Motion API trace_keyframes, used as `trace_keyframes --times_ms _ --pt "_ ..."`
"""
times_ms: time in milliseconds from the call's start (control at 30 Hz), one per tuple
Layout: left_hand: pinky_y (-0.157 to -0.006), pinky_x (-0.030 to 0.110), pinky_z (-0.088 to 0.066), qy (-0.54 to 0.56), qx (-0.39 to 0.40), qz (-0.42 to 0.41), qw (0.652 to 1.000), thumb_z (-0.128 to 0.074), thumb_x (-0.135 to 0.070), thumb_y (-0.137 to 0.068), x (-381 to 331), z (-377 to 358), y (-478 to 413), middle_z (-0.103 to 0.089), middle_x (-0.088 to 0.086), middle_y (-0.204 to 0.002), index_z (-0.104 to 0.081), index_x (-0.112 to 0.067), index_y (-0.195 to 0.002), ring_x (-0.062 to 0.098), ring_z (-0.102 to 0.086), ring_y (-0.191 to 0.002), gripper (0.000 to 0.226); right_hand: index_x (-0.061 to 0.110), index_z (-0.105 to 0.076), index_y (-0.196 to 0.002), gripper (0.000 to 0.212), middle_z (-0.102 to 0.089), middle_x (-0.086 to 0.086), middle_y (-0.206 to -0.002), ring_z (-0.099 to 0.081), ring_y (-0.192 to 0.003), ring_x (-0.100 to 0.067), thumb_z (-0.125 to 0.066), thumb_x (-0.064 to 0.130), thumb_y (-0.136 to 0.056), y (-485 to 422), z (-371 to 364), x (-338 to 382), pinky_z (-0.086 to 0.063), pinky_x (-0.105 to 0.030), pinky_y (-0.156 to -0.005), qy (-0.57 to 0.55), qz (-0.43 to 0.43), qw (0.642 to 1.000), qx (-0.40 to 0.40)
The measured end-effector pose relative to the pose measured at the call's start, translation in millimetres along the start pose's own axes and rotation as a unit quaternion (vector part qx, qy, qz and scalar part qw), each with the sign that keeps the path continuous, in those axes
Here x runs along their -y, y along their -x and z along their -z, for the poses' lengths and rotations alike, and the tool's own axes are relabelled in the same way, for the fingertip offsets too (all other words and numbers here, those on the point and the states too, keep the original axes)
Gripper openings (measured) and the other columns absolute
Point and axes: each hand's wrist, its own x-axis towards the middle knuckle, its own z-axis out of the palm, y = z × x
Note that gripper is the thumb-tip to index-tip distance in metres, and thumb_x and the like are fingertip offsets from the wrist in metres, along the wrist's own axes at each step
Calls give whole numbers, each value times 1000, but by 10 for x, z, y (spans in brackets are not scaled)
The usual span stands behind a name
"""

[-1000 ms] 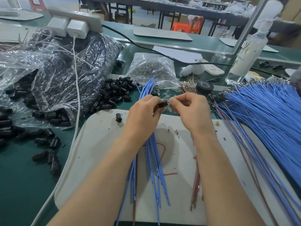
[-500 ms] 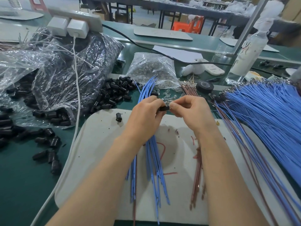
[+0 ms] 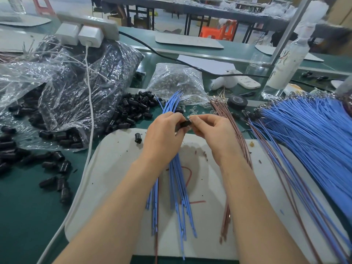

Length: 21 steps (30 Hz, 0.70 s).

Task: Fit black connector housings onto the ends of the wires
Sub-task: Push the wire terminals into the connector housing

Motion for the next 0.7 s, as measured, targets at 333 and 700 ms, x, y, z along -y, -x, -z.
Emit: trace_keyframes --times_ms 333,700 --pt "-65 12 -48 168 -110 46 979 -64 -29 -89 -696 306 -467 -64 -14 -72 -63 -17 -88 -4 -59 -63 12 9 -63 -114 50 -70 -8 -84 -69 -84 -21 -37 48 -97 202 140 363 -54 -35 -86 -232 -112 948 190" --pt "-75 33 -54 428 -1 237 872 -61 -16 -90 -1446 -930 -849 -67 9 -83 -57 -12 -82 22 -62 -73 10 18 -53 -82 16 -53 2 -56 -46 -37 -5 -50 22 -97 662 1814 280 -39 -22 -42 159 -86 976 -124"
